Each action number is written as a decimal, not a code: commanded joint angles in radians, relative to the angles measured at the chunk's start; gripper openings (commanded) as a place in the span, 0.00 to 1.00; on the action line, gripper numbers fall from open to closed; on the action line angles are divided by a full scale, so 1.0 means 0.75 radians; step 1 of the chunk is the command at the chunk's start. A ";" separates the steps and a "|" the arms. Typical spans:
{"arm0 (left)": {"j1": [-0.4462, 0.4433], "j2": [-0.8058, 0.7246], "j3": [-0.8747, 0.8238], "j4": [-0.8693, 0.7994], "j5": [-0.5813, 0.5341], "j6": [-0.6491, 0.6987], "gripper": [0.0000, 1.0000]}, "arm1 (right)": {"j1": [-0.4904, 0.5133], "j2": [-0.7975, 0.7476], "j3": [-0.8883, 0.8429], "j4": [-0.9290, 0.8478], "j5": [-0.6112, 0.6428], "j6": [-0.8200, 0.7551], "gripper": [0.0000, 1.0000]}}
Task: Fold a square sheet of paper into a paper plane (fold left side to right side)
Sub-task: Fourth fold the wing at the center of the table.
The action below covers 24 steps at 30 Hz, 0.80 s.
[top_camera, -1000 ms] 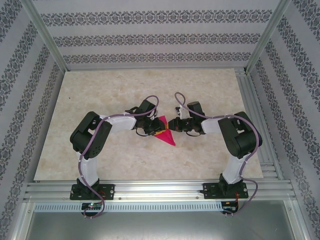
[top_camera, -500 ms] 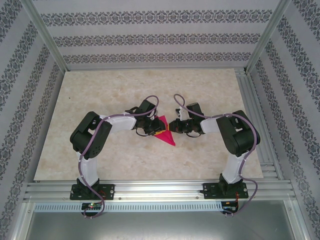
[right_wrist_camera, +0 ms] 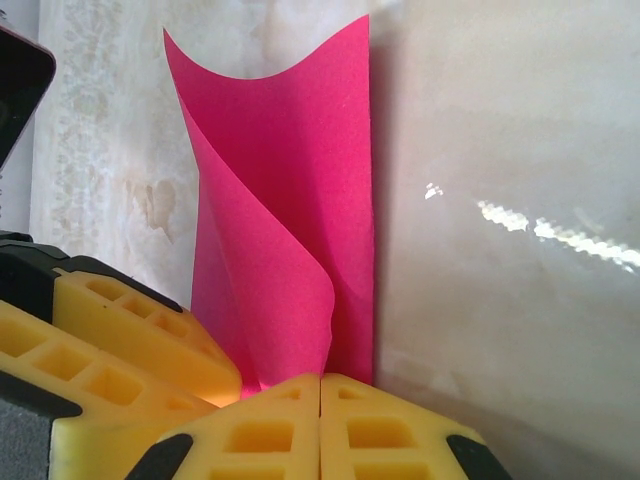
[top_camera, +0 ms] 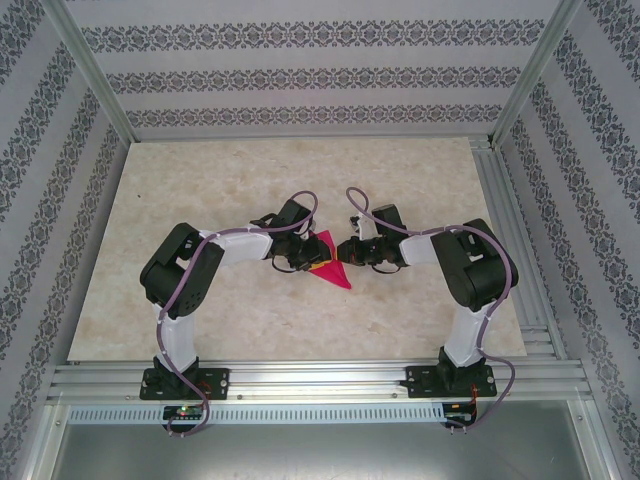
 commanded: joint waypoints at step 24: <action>-0.025 0.002 0.015 -0.005 -0.011 0.014 0.27 | -0.007 -0.037 0.039 -0.070 0.021 -0.079 0.08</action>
